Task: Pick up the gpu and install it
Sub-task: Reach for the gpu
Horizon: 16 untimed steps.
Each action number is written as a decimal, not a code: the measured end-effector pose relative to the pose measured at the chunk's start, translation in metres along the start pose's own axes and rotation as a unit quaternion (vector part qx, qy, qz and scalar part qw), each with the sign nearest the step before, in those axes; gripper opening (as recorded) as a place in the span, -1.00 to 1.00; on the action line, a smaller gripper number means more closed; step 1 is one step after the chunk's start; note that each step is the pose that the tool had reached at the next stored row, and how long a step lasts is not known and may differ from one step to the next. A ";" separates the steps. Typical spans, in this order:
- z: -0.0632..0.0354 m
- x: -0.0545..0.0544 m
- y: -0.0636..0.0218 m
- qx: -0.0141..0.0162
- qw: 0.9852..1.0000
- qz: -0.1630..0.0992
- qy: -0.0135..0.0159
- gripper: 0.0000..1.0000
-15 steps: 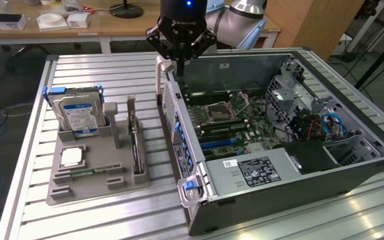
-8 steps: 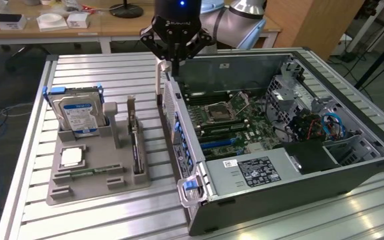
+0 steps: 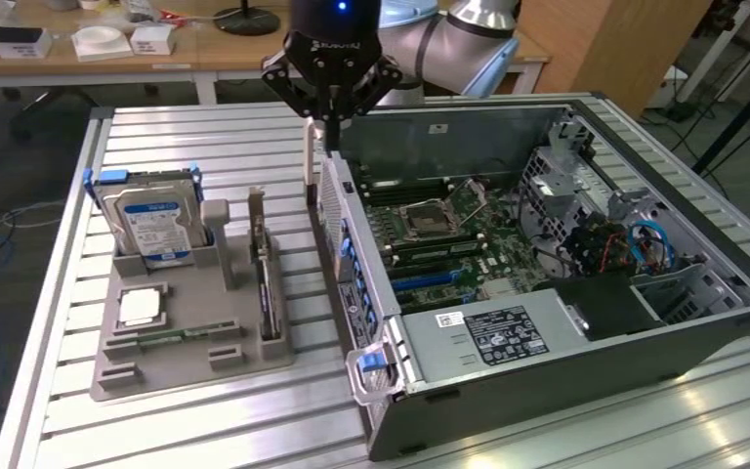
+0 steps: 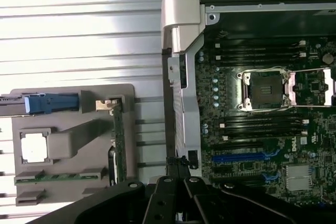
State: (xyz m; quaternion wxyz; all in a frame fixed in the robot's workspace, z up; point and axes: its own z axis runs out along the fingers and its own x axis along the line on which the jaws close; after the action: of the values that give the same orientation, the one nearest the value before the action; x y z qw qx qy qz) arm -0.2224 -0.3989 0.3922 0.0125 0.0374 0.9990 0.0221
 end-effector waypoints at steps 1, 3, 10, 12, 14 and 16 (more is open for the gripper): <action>0.0000 0.001 -0.0001 0.000 1.000 0.000 0.000 -0.79; 0.0000 0.004 -0.0003 0.000 1.000 0.000 0.000 -0.79; -0.0002 0.014 -0.0010 0.000 1.000 0.000 0.000 -0.79; -0.0002 0.017 -0.0013 0.000 1.000 0.000 0.000 -0.79; -0.0003 0.020 -0.0015 0.000 1.000 0.000 0.000 -0.79; -0.0003 0.023 -0.0017 0.000 1.000 0.000 0.000 -0.79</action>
State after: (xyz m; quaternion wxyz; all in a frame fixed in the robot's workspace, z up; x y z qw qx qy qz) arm -0.2455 -0.3989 0.3919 0.0125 0.0374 0.9990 0.0221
